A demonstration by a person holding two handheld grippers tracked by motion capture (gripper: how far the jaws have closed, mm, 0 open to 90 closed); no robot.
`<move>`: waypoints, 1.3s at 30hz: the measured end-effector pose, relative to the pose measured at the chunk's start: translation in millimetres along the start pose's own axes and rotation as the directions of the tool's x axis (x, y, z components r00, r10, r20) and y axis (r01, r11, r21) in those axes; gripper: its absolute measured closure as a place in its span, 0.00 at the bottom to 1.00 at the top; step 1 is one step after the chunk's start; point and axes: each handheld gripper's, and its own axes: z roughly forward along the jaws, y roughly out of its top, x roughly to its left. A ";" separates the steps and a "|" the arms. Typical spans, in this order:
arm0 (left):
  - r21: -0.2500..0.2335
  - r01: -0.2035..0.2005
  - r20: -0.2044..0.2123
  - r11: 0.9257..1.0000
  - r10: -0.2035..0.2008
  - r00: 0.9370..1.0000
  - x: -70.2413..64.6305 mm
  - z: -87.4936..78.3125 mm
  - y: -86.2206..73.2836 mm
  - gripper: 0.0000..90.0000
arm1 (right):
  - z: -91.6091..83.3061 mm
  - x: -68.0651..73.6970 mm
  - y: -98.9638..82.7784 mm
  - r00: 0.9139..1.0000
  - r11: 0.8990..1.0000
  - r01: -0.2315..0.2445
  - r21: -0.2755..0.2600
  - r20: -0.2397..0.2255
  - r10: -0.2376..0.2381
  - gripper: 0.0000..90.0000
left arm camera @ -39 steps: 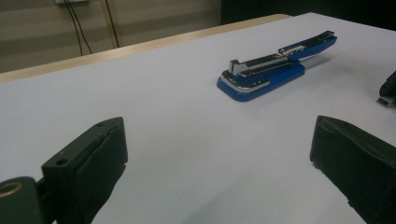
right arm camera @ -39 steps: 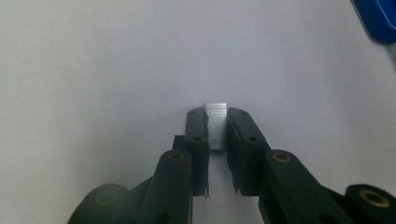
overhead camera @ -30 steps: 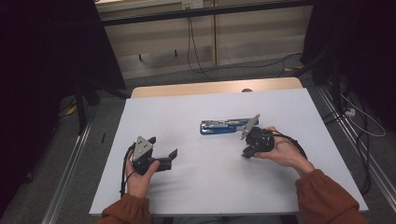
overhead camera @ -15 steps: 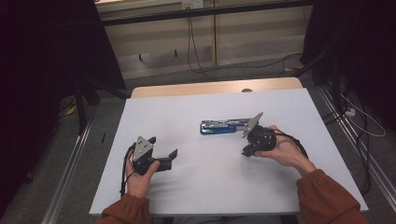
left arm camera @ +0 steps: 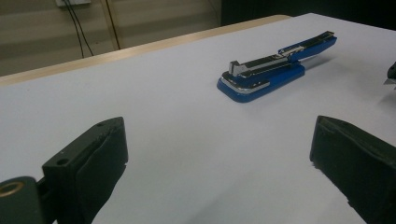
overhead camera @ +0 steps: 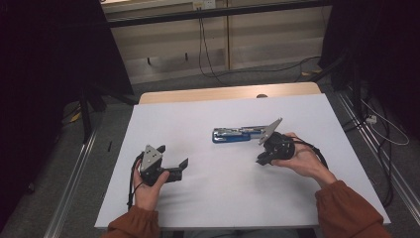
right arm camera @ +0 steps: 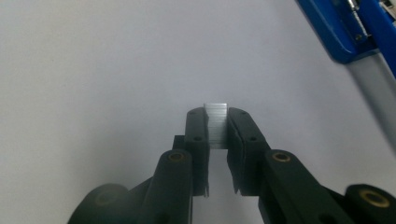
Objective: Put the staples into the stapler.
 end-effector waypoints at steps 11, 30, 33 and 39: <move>-0.011 -0.005 -0.001 1.000 0.005 1.000 -0.5 -0.6 0.3 0.05 | -9.0 -1.7 4.4 1.000 0.999 0.004 -0.038 0.006 -0.004 0.88; -0.010 -0.005 0.000 1.000 0.005 1.000 -1.0 -0.1 0.5 0.05 | -22.3 -5.6 25.5 0.999 0.996 0.038 -0.078 0.036 -0.035 0.88; -0.012 -0.004 0.001 1.000 0.004 1.000 -1.0 0.1 0.4 0.05 | -22.4 -4.9 28.6 0.999 0.996 0.040 -0.076 0.039 -0.037 0.88; -0.011 -0.005 0.004 1.000 0.005 1.000 -1.0 0.1 0.4 0.05 | -25.3 -7.9 35.9 0.998 0.995 0.052 -0.080 0.046 -0.049 0.88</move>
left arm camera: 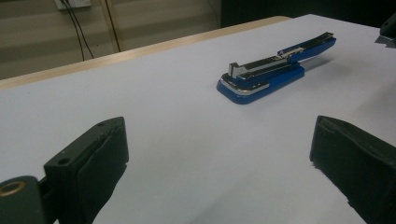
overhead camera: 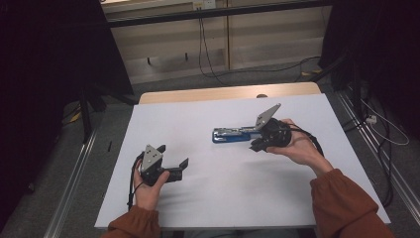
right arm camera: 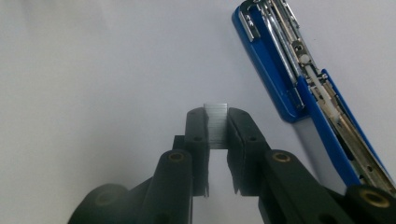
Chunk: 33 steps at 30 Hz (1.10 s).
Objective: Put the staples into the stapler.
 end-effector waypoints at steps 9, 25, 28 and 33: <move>0.002 -0.004 0.002 1.000 0.004 1.000 0.2 0.5 -0.1 0.05 | -1.6 -8.0 7.9 1.000 1.000 0.007 -0.007 0.007 -0.007 0.88; 0.006 -0.014 -0.003 1.000 0.014 1.000 -0.3 0.5 0.1 0.04 | -0.7 -19.6 34.2 1.000 1.000 0.025 -0.013 0.016 -0.025 0.88; 0.008 -0.013 -0.003 1.000 0.013 1.000 -0.1 0.7 -0.1 0.04 | 0.0 -20.9 37.6 0.999 0.999 0.032 -0.013 0.017 -0.031 0.88; 0.002 -0.012 -0.002 1.000 0.012 1.000 -0.3 0.3 0.1 0.04 | -0.6 -24.2 43.0 0.999 0.999 0.032 -0.017 0.024 -0.032 0.88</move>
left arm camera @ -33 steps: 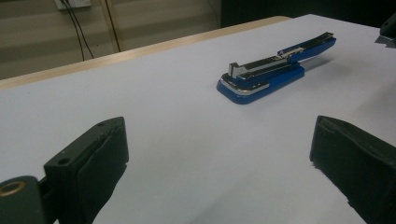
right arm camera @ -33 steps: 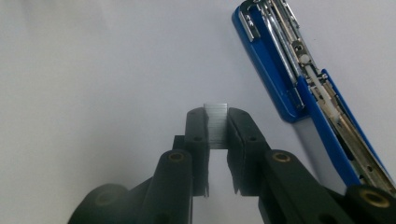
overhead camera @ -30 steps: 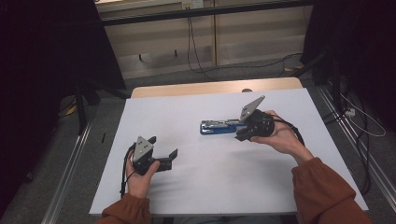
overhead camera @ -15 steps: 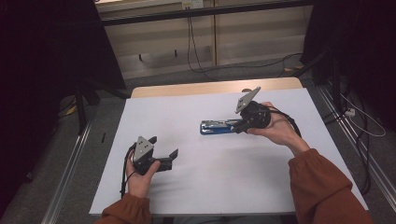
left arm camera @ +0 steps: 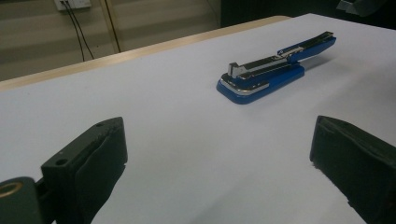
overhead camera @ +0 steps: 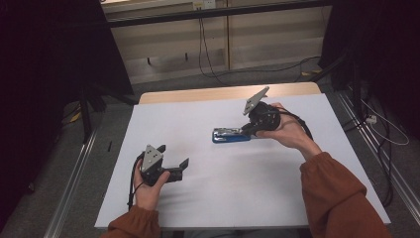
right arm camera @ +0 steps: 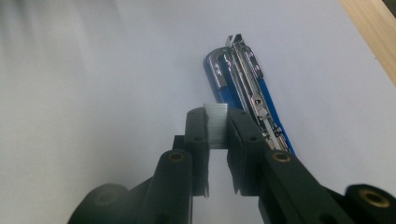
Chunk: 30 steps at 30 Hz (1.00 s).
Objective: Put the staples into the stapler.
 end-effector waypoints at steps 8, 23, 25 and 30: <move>-0.001 -0.001 -0.001 1.000 0.001 1.000 0.3 0.0 0.0 0.04 | 6.4 -6.7 5.6 1.000 1.000 0.014 0.011 0.007 -0.014 0.88; -0.005 0.001 -0.002 1.000 -0.001 1.000 -0.2 0.0 0.0 0.04 | 19.3 -13.6 17.2 0.998 0.998 0.059 0.020 0.009 -0.059 0.88; -0.002 -0.003 -0.002 1.000 0.003 1.000 0.1 -0.1 0.0 0.04 | 20.3 -14.1 19.7 0.998 0.998 0.064 0.024 0.010 -0.065 0.88; -0.003 -0.005 -0.001 1.000 0.005 1.000 -0.1 -0.1 0.1 0.04 | 25.9 -17.2 24.8 0.997 0.997 0.072 0.014 0.006 -0.072 0.88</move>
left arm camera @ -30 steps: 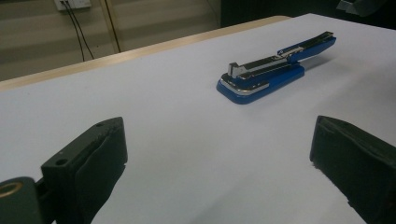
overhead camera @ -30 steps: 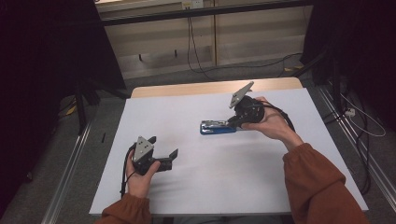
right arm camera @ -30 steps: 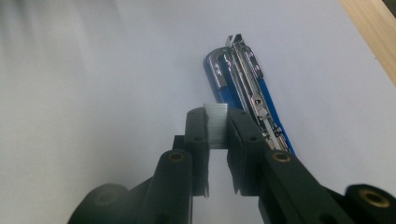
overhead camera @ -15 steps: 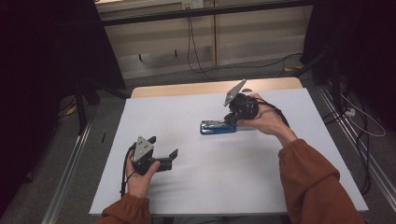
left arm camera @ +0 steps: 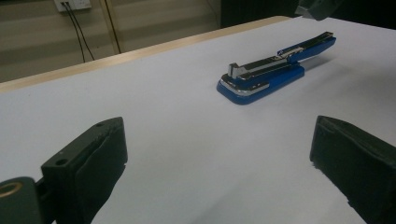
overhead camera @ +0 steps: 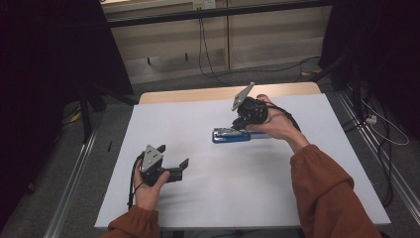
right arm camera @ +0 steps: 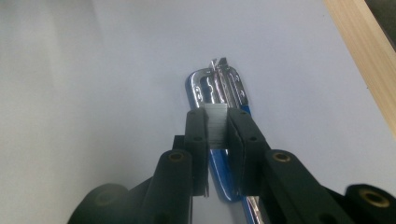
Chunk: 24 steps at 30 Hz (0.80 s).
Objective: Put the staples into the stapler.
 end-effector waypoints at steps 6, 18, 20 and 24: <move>-0.004 0.006 0.000 1.000 -0.006 1.000 -0.3 0.1 -0.1 0.04 | 7.9 -5.6 7.2 1.000 1.000 0.010 0.011 -0.009 -0.009 0.88; -0.004 0.001 -0.001 1.000 -0.001 1.000 0.1 -0.5 0.1 0.05 | 27.0 -15.6 18.7 0.999 0.999 0.024 0.034 -0.031 -0.022 0.88; 0.000 -0.008 -0.002 1.000 0.008 1.000 0.5 -0.9 0.3 0.05 | 28.5 -17.7 19.8 0.999 0.999 0.024 0.036 -0.034 -0.023 0.88; -0.005 -0.002 0.003 1.000 0.002 1.000 0.3 -0.3 0.2 0.05 | 32.3 -20.1 21.9 0.999 0.999 0.021 0.046 -0.042 -0.019 0.88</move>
